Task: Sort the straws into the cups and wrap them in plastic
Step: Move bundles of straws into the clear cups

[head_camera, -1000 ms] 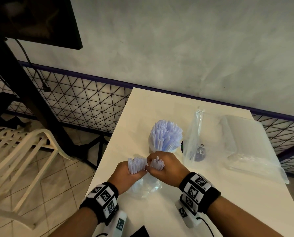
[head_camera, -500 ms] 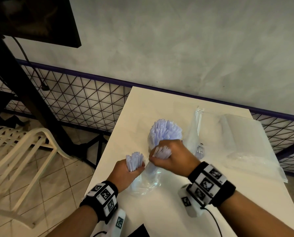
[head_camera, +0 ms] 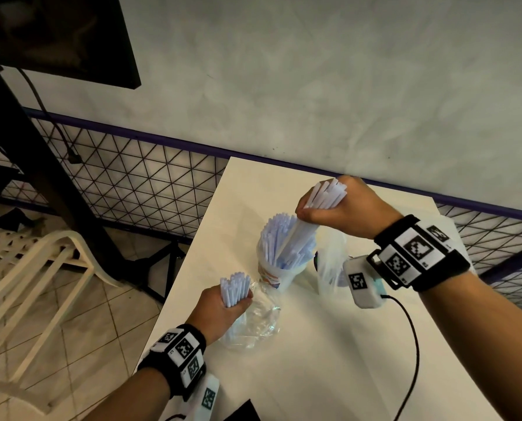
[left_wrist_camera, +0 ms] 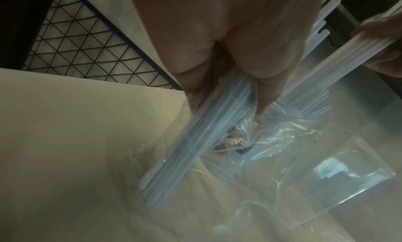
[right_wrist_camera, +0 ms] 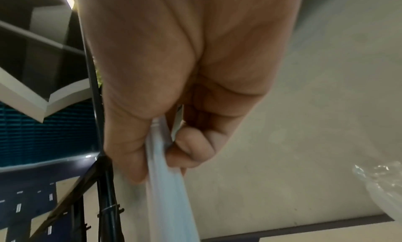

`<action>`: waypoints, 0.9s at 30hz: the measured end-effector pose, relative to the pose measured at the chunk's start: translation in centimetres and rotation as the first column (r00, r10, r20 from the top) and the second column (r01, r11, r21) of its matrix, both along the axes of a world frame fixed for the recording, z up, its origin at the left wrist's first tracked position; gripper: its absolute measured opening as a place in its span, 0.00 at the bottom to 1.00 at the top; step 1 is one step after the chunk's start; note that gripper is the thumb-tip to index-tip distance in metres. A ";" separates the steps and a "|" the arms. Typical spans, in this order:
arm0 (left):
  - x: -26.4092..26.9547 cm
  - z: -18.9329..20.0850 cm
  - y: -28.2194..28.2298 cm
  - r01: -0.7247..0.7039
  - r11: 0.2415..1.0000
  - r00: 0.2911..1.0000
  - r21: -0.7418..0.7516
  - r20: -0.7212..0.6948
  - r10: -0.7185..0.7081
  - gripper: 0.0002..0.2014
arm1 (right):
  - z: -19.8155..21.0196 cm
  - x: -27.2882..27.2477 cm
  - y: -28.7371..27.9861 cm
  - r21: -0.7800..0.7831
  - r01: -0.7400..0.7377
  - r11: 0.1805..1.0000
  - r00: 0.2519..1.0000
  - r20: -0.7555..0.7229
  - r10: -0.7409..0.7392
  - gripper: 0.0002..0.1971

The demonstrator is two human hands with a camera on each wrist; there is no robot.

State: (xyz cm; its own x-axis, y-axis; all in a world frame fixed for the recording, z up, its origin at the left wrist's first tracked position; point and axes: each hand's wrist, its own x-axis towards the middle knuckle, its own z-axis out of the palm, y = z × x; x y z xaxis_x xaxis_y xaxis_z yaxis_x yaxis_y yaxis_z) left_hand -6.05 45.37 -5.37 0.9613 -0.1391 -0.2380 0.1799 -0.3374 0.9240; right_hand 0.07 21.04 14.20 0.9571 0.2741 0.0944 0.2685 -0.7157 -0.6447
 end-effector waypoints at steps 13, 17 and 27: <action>-0.3 0.1 -0.1 -0.018 1.000 1.000 0.015 -0.004 0.018 0.08 | -5.4 0.1 0.9 0.035 0.142 0.989 0.989 0.032 -0.143 0.40; -0.3 0.0 -0.1 -0.022 1.000 1.000 0.019 -0.008 0.022 0.07 | -5.8 -0.7 1.6 0.155 0.112 0.981 0.976 0.167 -0.138 0.46; -0.3 -0.5 0.0 -0.026 0.999 0.999 -0.018 -0.028 0.025 0.05 | -9.9 -1.8 3.5 -0.241 -0.045 0.970 0.960 0.260 0.109 0.29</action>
